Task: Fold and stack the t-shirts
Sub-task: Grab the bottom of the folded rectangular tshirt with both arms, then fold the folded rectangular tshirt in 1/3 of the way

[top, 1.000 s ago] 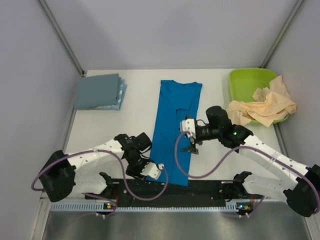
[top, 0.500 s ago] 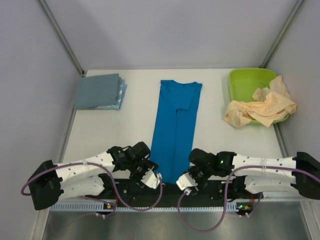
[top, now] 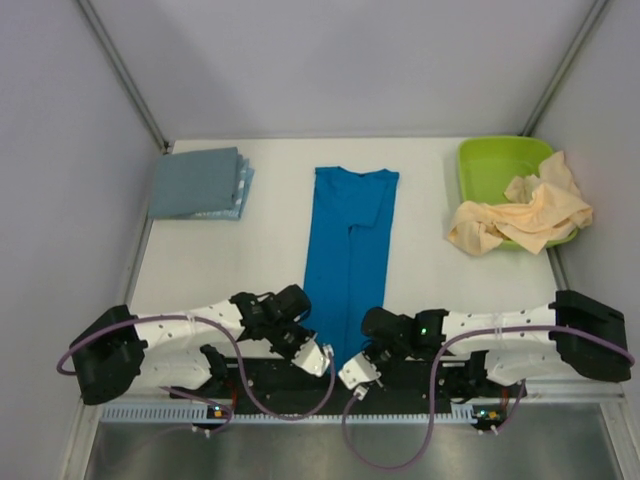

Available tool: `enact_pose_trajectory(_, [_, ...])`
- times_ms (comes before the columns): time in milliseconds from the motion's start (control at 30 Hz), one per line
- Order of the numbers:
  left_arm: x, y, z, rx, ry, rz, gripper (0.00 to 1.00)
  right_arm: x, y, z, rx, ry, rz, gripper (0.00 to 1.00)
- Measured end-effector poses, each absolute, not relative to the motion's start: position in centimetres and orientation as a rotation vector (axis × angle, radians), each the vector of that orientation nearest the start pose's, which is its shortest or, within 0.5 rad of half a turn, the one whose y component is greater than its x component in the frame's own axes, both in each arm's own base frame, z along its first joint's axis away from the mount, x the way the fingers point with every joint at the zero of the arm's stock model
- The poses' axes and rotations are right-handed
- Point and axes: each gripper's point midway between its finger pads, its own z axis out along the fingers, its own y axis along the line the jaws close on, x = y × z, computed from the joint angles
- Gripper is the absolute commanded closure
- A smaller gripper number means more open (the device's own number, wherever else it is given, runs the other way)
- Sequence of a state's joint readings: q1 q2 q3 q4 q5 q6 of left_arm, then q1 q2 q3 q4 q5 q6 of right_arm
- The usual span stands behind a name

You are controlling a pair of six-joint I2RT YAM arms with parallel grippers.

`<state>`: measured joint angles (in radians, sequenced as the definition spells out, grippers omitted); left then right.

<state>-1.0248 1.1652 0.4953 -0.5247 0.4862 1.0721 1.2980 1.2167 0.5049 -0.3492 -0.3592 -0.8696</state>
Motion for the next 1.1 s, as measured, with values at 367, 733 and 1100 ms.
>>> enact_pose_trajectory(367, [11.8,-20.7,4.8,-2.816,-2.073,0.76,1.0,9.5,24.3,5.5,-2.099,1.359,0.548,1.0])
enact_pose_trajectory(733, [25.6,-24.3,11.4,-2.378,-2.709,0.822,1.0,22.6,22.1,9.5,-1.695,1.688,0.415,1.0])
enact_pose_trajectory(1100, [33.0,-24.0,9.3,-2.138,-2.855,0.731,1.0,30.0,21.2,7.9,-1.562,1.787,0.375,1.0])
